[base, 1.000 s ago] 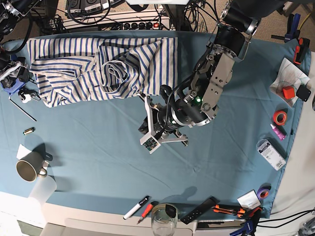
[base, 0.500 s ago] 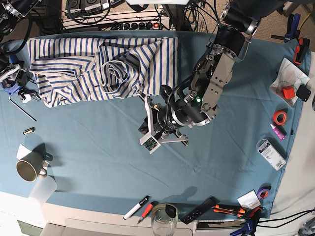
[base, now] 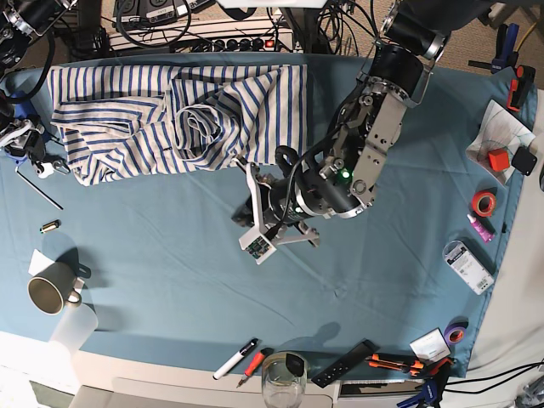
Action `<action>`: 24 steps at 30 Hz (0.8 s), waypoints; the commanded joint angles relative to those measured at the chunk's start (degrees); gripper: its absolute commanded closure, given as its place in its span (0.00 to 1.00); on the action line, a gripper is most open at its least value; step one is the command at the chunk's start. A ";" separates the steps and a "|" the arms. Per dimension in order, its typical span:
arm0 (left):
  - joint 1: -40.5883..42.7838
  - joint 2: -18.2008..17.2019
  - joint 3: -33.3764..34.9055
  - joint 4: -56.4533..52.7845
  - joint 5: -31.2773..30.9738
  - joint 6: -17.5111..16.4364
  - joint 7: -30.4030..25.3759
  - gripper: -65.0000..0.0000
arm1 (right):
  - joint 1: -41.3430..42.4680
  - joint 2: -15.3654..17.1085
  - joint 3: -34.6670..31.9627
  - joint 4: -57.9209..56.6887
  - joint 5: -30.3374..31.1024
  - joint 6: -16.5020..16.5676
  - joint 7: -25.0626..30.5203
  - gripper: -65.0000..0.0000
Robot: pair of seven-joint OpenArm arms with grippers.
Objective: Fold the T-shirt properly
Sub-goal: 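Move the left gripper off the shirt over the empty table, then move the left gripper back to the shirt middle and grasp the fabric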
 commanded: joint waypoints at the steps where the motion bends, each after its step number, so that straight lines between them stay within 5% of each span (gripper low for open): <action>1: -1.09 0.48 -0.09 1.03 -2.21 -0.83 -0.31 1.00 | 0.37 1.64 0.44 0.96 0.79 0.06 1.70 0.51; 5: 1.09 0.81 -0.02 1.03 -6.43 -6.05 0.22 1.00 | 0.37 1.64 0.44 0.96 0.79 0.06 2.14 0.51; 15: 5.86 3.17 -0.04 1.03 -6.78 -6.21 -0.04 1.00 | 0.37 1.64 0.44 0.96 0.79 0.06 2.23 0.51; 19: 5.16 3.15 -0.04 1.03 -1.84 -6.25 0.66 1.00 | 0.37 1.64 0.44 0.96 0.79 0.06 2.38 0.51; 24: 2.97 3.17 -0.04 1.03 -0.79 -10.49 11.21 0.95 | 0.37 1.64 0.44 0.96 0.79 0.06 2.69 0.51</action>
